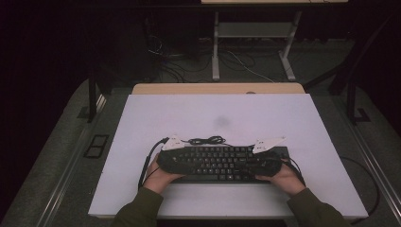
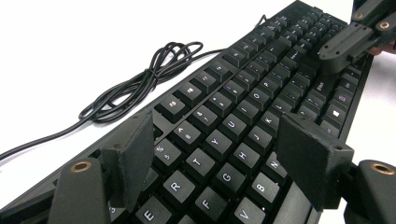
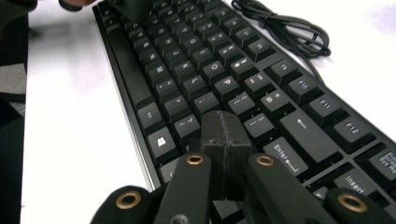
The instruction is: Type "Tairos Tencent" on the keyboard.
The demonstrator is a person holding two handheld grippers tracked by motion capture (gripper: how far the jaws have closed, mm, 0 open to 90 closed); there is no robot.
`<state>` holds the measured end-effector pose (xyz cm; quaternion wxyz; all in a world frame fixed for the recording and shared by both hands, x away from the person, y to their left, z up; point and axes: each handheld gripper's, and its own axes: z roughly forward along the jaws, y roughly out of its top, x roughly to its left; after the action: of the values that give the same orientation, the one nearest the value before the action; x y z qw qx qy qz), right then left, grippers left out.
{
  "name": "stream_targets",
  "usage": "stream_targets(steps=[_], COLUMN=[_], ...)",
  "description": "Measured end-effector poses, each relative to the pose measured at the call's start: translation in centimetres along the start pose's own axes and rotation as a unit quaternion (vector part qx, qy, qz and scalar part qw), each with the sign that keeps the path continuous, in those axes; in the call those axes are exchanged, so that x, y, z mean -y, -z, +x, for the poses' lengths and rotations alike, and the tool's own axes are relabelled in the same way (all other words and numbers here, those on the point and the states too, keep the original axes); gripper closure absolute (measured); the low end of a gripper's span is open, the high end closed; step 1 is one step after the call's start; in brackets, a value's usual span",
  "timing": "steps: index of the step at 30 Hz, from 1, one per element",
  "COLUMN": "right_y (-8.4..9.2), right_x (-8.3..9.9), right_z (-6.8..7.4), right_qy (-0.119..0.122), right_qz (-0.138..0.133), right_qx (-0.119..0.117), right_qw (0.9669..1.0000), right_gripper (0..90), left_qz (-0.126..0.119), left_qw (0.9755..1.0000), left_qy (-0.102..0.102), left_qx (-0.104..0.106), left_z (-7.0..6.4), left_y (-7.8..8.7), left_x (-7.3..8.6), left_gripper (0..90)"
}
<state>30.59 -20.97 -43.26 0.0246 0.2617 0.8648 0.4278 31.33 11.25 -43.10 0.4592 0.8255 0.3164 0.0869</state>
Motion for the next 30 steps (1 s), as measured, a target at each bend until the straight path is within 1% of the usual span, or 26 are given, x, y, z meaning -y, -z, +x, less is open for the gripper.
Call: stream_targets(steps=[5, 11, 13, 16, 18, 22, 26, 30], right_y=[-0.1, -0.19, -0.23, -0.27, -0.39, -0.38, -0.36, -0.34], right_x=[0.26, 0.49, 0.51, 0.54, 0.62, 0.63, 0.67, 0.76], right_z=[0.09, 0.21, 0.25, 0.28, 0.24, 0.23, 0.22, 0.18], right_qy=[0.004, 0.007, 0.009, 0.006, 0.01, 0.009, 0.008, 0.009], right_qz=[0.01, 0.021, 0.021, 0.024, 0.027, 0.027, 0.026, 0.023], right_qx=[-0.004, -0.002, -0.003, -0.002, 0.0, -0.001, -0.001, -0.002], right_qw=[0.9999, 0.9998, 0.9997, 0.9997, 0.9996, 0.9996, 0.9996, 0.9997], right_gripper=[89.4, 89.4, 89.4, 89.3, 89.4, 89.4, 89.4, 89.4], left_qz=[0.0, -0.001, -0.002, -0.004, -0.002, -0.001, 0.002, 0.01], left_qw=[1.0, 1.0, 1.0, 1.0, 0.9999, 0.9999, 0.9997, 0.9996], left_qy=[0.001, 0.001, 0.001, 0.0, -0.002, -0.006, -0.009, -0.012], left_qx=[-0.001, -0.004, -0.006, -0.008, -0.01, -0.016, -0.023, -0.021], left_z=[0.03, 0.12, 0.14, 0.19, 0.2, 0.2, 0.21, 0.21], left_y=[-0.24, -0.43, -0.44, -0.49, -0.5, -0.54, -0.54, -0.57], left_x=[-0.09, -0.18, -0.2, -0.23, -0.26, -0.34, -0.39, -0.48], left_gripper=[27.8, 27.9, 28.2, 28.7, 29.6, 32.5, 42.9, 58.7])
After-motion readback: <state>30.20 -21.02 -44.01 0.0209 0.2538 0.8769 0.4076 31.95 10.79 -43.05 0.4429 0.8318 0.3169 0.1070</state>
